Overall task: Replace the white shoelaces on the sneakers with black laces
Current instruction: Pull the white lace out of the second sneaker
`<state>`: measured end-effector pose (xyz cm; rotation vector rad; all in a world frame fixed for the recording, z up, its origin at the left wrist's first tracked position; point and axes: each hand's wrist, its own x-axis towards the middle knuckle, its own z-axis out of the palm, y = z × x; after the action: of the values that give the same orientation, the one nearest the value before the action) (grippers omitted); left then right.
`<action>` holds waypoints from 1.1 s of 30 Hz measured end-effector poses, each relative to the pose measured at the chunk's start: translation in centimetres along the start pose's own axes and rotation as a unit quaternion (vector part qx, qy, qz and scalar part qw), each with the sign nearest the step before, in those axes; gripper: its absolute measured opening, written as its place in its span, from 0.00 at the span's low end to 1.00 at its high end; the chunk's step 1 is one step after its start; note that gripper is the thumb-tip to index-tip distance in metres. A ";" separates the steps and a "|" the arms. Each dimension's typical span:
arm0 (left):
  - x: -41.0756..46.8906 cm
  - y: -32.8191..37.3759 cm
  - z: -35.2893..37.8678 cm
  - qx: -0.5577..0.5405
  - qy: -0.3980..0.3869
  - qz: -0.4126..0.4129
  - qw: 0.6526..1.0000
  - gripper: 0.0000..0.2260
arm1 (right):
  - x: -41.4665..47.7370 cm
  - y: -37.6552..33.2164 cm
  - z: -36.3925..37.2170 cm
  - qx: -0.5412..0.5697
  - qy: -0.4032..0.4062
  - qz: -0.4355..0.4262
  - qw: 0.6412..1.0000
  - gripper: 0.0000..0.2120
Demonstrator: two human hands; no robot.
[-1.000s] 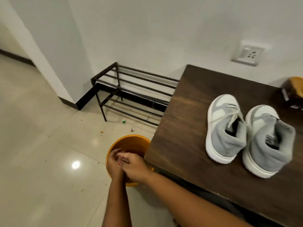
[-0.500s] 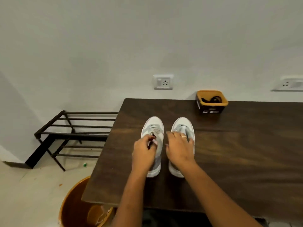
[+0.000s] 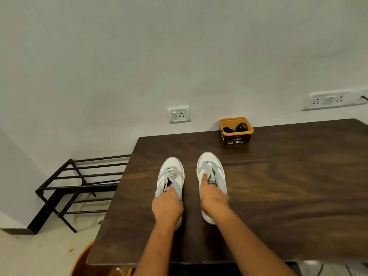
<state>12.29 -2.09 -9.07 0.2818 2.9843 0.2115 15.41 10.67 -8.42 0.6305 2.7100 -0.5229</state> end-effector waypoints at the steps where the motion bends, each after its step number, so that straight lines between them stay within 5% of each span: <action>1: -0.3 0.1 0.0 -0.012 -0.013 0.001 1.000 0.16 | -0.2 0.9 -0.4 -0.011 0.001 0.003 1.000 0.40; 7: -1.9 0.2 0.0 -0.112 -0.079 0.019 0.990 0.14 | -0.6 5.5 -1.6 0.017 -0.006 0.015 1.000 0.31; 11: -3.6 -0.3 1.0 -0.279 0.074 -0.009 0.957 0.04 | -1.9 5.2 -2.0 -0.070 0.037 0.004 0.997 0.34; 14: -4.0 -0.4 1.2 -0.304 0.135 -0.049 0.942 0.13 | -1.5 3.1 -2.6 -0.073 0.142 -0.068 0.985 0.25; 16: -3.2 -0.5 1.1 -0.283 0.093 -0.088 0.951 0.21 | -0.9 1.2 -2.6 0.040 0.124 -0.135 0.982 0.22; 18: -2.2 -0.9 1.0 -0.302 0.067 -0.101 0.945 0.18 | -0.3 -0.4 -2.2 0.115 0.074 -0.165 0.977 0.23; 21: -1.1 -1.6 0.7 -0.311 0.083 -0.068 0.944 0.08 | 0.8 -2.0 -1.3 0.116 0.044 -0.185 0.975 0.23; 26: 0.1 -2.6 0.4 -0.365 0.088 0.021 0.927 0.04 | 2.5 -2.8 -0.1 0.127 0.035 -0.195 0.972 0.15; 31: 2.7 -3.8 -1.8 -0.493 0.098 -0.058 0.863 0.11 | 3.6 -2.5 -0.1 0.153 0.068 -0.184 0.969 0.07; 33: 3.3 -4.0 -2.4 -0.476 0.106 -0.072 0.870 0.12 | 3.9 -2.5 -0.1 0.148 0.066 -0.187 0.969 0.08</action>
<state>7.98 -5.65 -7.73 -0.0930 2.6394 1.6857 10.91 10.00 -9.09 0.2224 2.9176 -1.0256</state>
